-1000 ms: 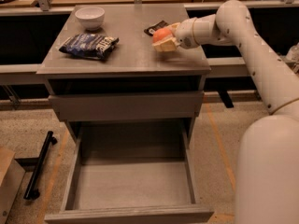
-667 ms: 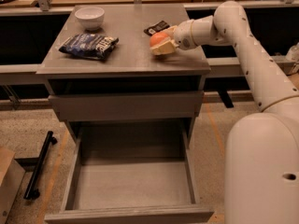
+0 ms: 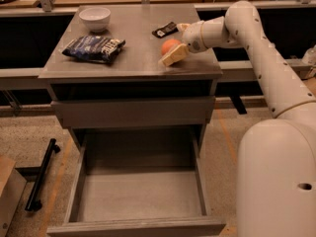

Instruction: Pick orange from middle drawer and place on counter

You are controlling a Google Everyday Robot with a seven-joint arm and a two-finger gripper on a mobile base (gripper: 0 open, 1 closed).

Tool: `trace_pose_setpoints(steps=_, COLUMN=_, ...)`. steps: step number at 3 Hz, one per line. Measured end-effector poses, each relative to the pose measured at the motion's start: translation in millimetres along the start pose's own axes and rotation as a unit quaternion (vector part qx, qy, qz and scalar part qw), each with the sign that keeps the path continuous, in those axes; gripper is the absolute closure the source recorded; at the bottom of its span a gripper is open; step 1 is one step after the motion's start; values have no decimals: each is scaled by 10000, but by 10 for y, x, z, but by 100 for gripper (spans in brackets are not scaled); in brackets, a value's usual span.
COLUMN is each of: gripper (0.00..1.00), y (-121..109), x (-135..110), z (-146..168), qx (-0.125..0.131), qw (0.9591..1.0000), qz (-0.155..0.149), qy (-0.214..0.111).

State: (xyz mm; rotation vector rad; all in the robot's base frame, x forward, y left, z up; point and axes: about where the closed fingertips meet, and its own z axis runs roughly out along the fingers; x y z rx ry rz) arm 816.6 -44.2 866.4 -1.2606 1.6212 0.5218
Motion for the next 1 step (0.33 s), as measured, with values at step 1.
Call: trace_pose_setpoints(steps=1, gripper=0, y=1, x=0, z=1, qx=-1, qw=10000, qz=0, qy=0)
